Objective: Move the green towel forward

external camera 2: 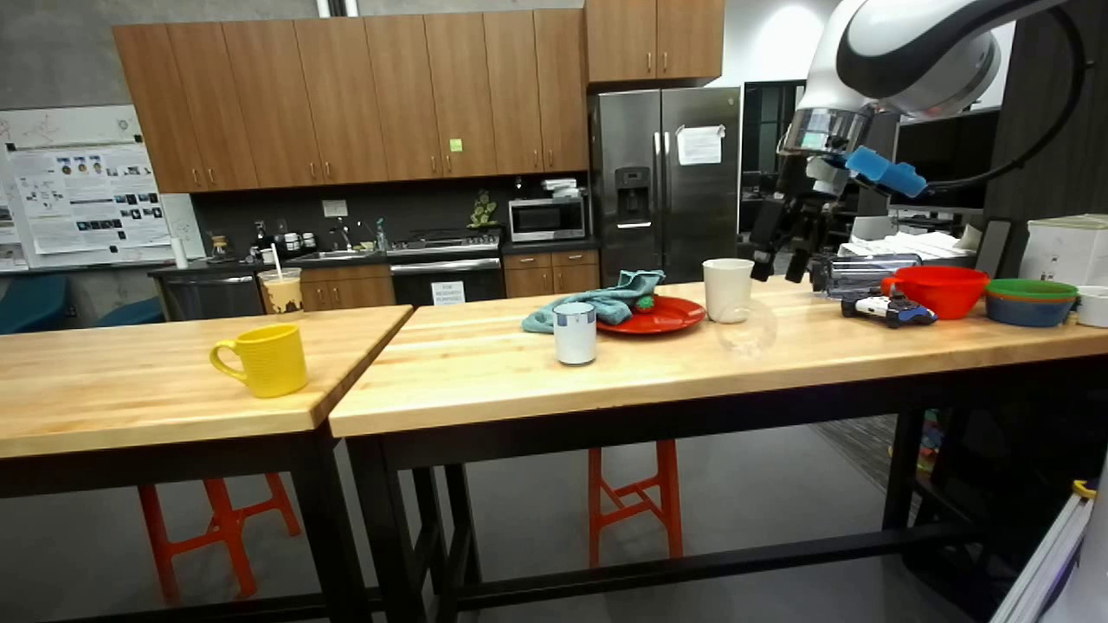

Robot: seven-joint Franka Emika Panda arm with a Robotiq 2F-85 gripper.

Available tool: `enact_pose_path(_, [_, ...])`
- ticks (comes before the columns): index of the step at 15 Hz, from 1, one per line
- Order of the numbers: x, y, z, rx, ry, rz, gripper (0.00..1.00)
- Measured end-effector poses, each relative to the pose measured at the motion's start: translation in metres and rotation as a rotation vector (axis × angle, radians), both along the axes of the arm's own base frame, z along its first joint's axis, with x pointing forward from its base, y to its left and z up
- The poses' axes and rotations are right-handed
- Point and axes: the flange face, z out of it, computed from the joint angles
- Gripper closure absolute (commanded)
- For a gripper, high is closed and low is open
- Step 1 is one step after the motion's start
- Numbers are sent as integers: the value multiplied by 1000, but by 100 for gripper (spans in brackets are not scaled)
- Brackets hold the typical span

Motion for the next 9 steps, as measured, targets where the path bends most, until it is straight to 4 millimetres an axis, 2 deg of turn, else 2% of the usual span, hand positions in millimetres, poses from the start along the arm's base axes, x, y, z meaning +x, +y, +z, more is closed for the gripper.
enact_pose_path(9, [0, 0, 0, 0, 0, 0, 0])
